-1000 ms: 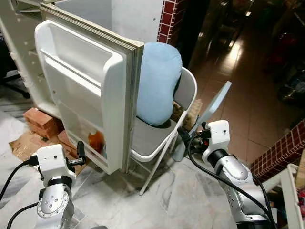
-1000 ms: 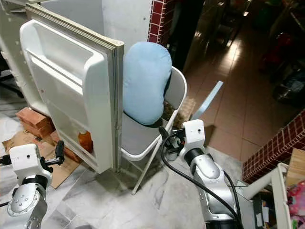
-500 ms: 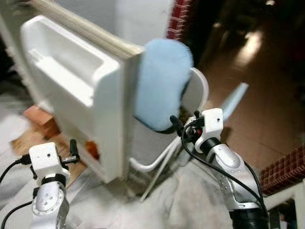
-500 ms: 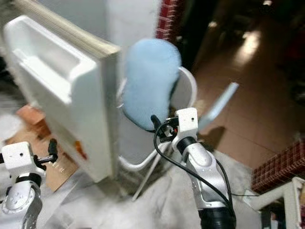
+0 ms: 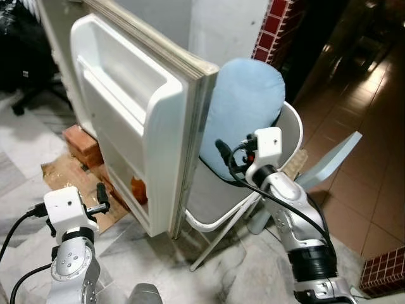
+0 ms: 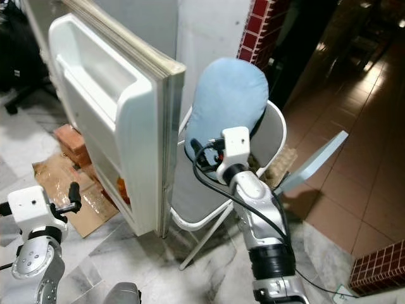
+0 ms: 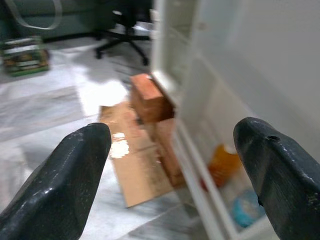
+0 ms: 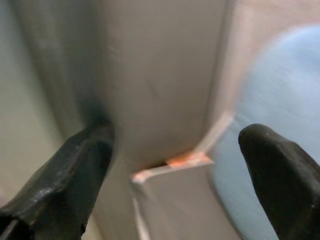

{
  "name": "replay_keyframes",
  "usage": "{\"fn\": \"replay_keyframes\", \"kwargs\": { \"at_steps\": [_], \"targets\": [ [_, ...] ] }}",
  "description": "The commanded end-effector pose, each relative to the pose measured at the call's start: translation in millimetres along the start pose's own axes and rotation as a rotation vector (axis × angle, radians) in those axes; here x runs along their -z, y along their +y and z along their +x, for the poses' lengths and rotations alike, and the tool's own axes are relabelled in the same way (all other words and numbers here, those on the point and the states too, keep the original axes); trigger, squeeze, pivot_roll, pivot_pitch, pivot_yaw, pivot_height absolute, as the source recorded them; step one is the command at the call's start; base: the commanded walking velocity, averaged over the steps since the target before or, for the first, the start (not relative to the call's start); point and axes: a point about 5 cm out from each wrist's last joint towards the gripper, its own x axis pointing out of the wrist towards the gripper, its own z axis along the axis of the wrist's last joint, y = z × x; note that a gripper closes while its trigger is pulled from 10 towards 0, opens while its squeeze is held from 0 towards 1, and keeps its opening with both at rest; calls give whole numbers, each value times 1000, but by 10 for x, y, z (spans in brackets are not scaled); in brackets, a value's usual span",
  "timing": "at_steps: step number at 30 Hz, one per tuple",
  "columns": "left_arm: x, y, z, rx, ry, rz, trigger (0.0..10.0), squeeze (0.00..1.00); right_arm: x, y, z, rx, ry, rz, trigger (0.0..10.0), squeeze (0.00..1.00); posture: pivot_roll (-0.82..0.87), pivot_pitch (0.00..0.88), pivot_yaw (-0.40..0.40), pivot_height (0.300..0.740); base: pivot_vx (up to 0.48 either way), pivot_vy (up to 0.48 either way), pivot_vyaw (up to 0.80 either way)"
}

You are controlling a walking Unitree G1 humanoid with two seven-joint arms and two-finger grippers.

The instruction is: Restocking fridge

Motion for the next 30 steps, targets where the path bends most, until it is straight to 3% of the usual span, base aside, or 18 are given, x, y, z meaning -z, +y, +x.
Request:
{"fn": "replay_keyframes", "kwargs": {
  "at_steps": [1, 7, 11, 12, 13, 14, 17, 19, 24, 26, 27, 29, 30],
  "targets": [
    [29, -5, -1, -5, 19, 2, 10000, 0, -85, 57, 64, -20, -27, 10, 10000, 0, 138, 0, -97, 740, 0, 0, 800],
    [32, -10, 16, -5, 23, 4, 10000, 0, -219, 413, 239, -124, -58, 28, 10000, 0, 137, 0, -96, 740, 0, 0, 316],
    [33, -18, 22, -1, 21, 3, 10000, 0, -335, 676, 279, -262, -83, 155, 10000, 0, 139, 0, -96, 740, 0, 0, 0],
    [29, -22, 24, -1, 19, 2, 10000, 0, -397, 807, 237, -390, -84, 208, 10000, 0, 147, 0, -99, 740, 0, 0, 0],
    [21, -21, 23, -4, 15, 0, 10000, 0, -516, 973, 94, -627, -84, 315, 10000, 0, 149, 0, -100, 740, 0, 0, 0],
    [17, -18, 21, -6, 13, -1, 10000, 0, -559, 1025, 21, -723, -82, 350, 10000, 0, 149, 0, -100, 740, 0, 0, 0],
    [23, -4, 14, -10, 15, -2, 10000, 0, -652, 1017, -289, -992, -63, 393, 10000, 0, 144, 0, -102, 740, 0, 0, 0],
    [36, 5, 13, -13, 19, -2, 10000, 0, -655, 930, -426, -1071, -37, 408, 10000, 0, 139, 0, -102, 740, 0, 0, 0],
    [64, -30, 30, 9, 37, 9, 10000, 0, -376, 599, -454, -936, 97, 266, 10000, 0, 127, 0, -93, 740, 0, 0, 0],
    [102, -106, 36, 86, 63, 47, 10000, 0, -188, 436, -393, -794, 173, 161, 10000, 0, 128, 0, -89, 740, 0, 0, 0],
    [151, -209, 47, 193, 100, 70, 10000, 0, -23, 271, -344, -645, 239, 35, 10000, 0, 125, 0, -87, 740, 0, 0, 0],
    [163, -243, 69, 237, 113, 78, 10000, 0, 52, 177, -339, -570, 274, -26, 10000, 0, 123, 0, -86, 740, 0, 0, 0],
    [168, -239, 159, 259, 120, 129, 10000, 0, 94, 57, -361, -471, 269, -61, 10000, 0, 118, 0, -84, 740, 0, 0, 0]
  ]
}}
